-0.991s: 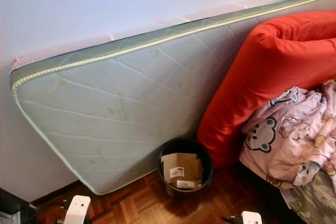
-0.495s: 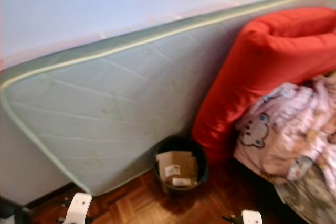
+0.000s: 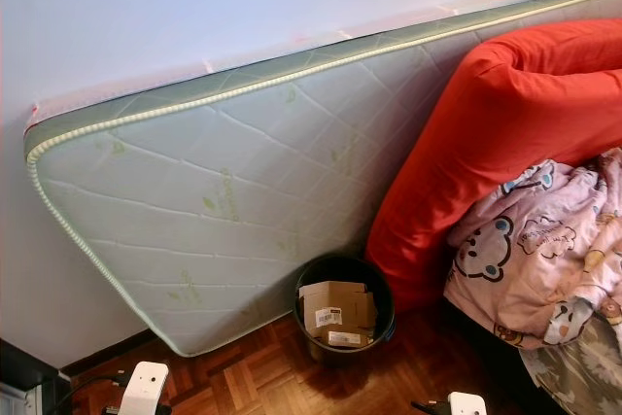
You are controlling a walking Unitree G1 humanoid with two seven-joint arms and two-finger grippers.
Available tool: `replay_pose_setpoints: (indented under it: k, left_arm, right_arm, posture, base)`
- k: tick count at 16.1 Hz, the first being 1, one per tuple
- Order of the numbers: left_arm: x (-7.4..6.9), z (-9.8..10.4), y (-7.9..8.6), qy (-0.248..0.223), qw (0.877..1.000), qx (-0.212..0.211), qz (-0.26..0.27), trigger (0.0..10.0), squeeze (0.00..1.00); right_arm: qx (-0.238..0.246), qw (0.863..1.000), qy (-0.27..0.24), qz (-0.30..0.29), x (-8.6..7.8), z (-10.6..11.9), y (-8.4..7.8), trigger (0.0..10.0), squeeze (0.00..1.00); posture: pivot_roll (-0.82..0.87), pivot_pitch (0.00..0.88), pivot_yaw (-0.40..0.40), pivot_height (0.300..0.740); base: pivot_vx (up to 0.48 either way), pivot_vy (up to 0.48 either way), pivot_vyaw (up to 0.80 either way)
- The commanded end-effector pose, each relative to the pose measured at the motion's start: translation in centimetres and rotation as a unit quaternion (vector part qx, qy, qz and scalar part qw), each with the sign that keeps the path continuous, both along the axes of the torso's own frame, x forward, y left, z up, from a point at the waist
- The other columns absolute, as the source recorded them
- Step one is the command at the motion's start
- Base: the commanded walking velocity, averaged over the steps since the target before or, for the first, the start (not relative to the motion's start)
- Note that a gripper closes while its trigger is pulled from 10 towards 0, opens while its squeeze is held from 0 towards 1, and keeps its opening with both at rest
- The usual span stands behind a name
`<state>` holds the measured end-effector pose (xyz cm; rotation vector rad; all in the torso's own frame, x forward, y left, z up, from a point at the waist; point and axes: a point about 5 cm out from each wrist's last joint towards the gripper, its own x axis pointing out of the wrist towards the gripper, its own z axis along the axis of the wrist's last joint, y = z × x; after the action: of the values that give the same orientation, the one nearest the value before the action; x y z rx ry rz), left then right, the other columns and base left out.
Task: Clean up the room
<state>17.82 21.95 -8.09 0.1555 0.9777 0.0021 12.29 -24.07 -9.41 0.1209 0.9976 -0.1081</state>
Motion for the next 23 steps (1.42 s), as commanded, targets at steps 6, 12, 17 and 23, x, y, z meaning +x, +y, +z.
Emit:
replay_pose_setpoints:
  k: [6, 12, 17, 23]
  left_arm:
    - [-0.22, -0.11, 0.01, 0.006, 1.000, 0.001, -0.003, 10.0, 0.00]
    - [-0.10, 0.03, 0.40, 0.006, 1.000, 0.010, -0.010, 10.0, 0.00]
    - [-0.12, 0.08, 0.65, 0.005, 1.000, 0.013, -0.007, 10.0, 0.00]
    - [-0.26, -0.03, 0.45, 0.008, 1.000, 0.009, -0.008, 10.0, 0.00]
  right_arm:
    - [0.014, 0.999, -0.023, -0.017, 0.11, 0.16, -0.03, 10.0, 0.00]
    - [0.025, 0.999, -0.027, -0.030, 0.22, 0.06, 0.48, 10.0, 0.00]
    - [0.028, 0.999, -0.023, -0.038, 0.13, -0.06, 0.71, 10.0, 0.00]
    - [0.025, 0.999, -0.015, -0.030, -0.09, -0.11, 0.54, 10.0, 0.00]
  posture:
    - [-0.06, 0.000, -0.025, 0.740]
    - [-0.04, 0.000, 0.016, 0.740]
    - [-0.05, 0.000, 0.028, 0.740]
    - [-0.05, 0.000, 0.012, 0.740]
  base:
    - [0.000, -0.254, 0.00]
    - [0.000, -0.278, 0.00]
    - [0.000, -0.281, 0.00]
    - [0.000, -0.280, -0.53]
